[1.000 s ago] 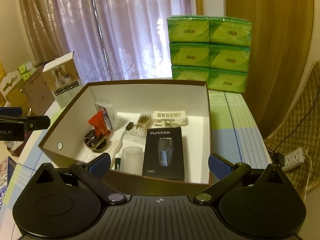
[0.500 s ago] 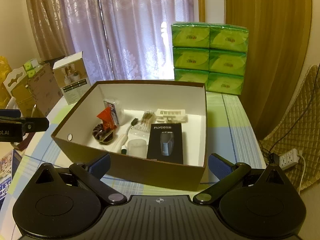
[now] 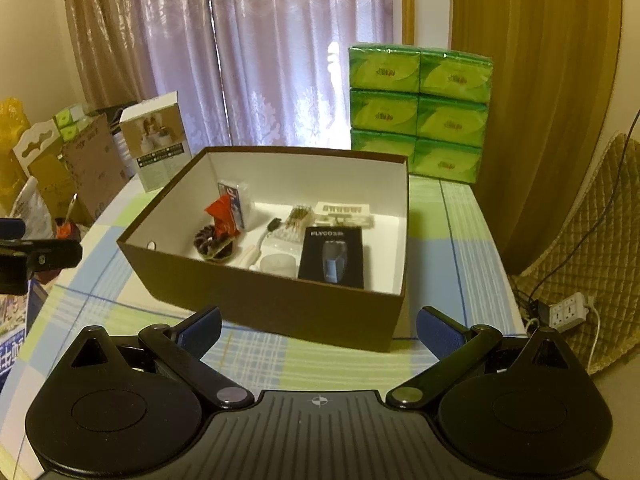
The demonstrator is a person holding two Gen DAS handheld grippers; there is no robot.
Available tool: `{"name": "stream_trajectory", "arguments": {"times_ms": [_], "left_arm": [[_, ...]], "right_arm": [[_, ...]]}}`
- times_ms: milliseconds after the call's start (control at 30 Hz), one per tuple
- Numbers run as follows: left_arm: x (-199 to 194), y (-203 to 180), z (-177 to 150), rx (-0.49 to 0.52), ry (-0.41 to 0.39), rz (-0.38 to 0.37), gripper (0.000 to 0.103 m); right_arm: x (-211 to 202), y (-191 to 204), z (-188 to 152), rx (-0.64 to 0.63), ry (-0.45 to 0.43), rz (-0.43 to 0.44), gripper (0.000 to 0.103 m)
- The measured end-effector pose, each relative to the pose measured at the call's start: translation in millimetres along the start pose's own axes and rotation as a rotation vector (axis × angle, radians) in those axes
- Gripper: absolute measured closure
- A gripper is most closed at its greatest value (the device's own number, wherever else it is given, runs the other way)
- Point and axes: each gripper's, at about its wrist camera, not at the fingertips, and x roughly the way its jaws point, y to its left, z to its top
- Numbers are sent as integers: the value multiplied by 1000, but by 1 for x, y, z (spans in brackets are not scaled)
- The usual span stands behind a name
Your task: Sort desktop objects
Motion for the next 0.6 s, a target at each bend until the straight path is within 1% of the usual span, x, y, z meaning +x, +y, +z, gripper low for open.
{"name": "stream_trajectory", "arguments": {"times_ms": [267,600], "left_arm": [[-13,-5,-18,-2,19,25,1],[-25,-13,-36,-11,39,24,1]], "right_arm": [[-12,-4,-17,-4,18,8,2],[-26,-6,-31,-11,29,22,2]]}}
